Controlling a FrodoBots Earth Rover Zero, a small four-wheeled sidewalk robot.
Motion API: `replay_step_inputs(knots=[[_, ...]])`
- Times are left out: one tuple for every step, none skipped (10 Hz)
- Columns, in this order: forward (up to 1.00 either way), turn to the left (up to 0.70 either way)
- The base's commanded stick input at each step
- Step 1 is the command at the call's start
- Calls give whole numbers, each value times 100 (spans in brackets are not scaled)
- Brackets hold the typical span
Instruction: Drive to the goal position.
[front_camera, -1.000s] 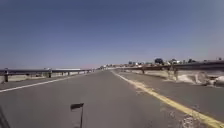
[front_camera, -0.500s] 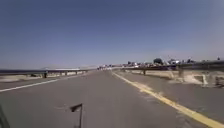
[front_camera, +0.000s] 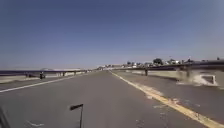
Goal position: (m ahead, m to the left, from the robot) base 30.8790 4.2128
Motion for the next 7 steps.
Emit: replay_step_inputs(knots=[[100,0],[100,0],[100,0],[100,0],[100,0],[100,0],[100,0]])
